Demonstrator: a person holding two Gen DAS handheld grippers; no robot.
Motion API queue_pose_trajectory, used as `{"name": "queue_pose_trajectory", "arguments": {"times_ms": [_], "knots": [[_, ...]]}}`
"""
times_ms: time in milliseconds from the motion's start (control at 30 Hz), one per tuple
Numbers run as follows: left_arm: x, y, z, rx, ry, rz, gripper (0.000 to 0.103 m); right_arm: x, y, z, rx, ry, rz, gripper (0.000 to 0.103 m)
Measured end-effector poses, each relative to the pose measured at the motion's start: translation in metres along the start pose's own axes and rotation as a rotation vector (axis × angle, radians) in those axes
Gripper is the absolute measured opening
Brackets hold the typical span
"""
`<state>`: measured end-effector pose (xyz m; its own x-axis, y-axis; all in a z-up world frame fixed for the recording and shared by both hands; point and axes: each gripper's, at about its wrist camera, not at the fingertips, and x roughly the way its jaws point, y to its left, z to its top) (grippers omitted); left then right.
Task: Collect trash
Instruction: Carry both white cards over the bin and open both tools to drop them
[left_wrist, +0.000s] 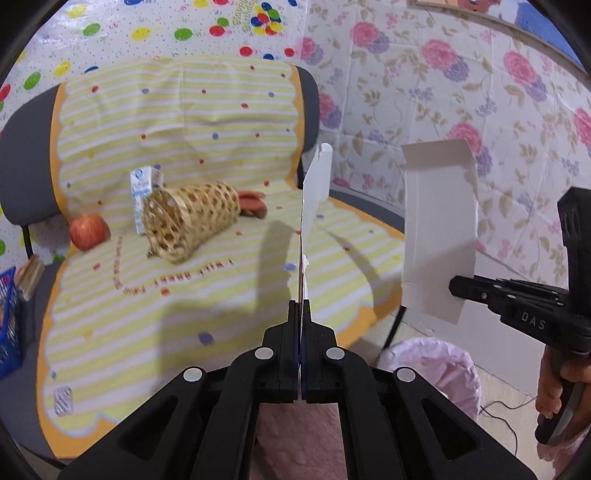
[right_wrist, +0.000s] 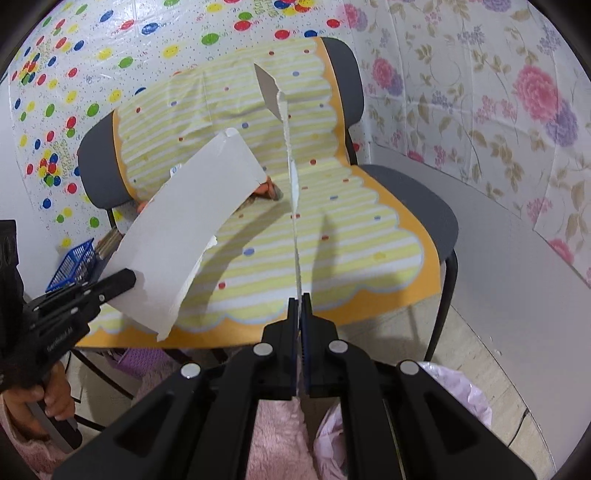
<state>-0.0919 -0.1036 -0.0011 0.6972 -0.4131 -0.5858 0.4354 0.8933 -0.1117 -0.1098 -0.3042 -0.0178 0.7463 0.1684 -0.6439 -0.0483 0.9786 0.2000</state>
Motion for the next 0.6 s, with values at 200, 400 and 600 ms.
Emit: {"name": "queue_pose_trajectory", "arguments": {"times_ms": [200, 400, 600], "knots": [[0.005, -0.033, -0.028, 0.053, 0.043, -0.083, 0.000, -0.015, -0.008, -0.023, 0.023, 0.030, -0.048, 0.002], [0.015, -0.077, -0.042, 0.123, 0.099, -0.204, 0.001, -0.044, -0.034, -0.055, 0.087, 0.054, -0.144, 0.002], [0.035, -0.116, -0.050, 0.186, 0.157, -0.284, 0.001, -0.061, -0.059, -0.083, 0.159, 0.074, -0.213, 0.002]]}}
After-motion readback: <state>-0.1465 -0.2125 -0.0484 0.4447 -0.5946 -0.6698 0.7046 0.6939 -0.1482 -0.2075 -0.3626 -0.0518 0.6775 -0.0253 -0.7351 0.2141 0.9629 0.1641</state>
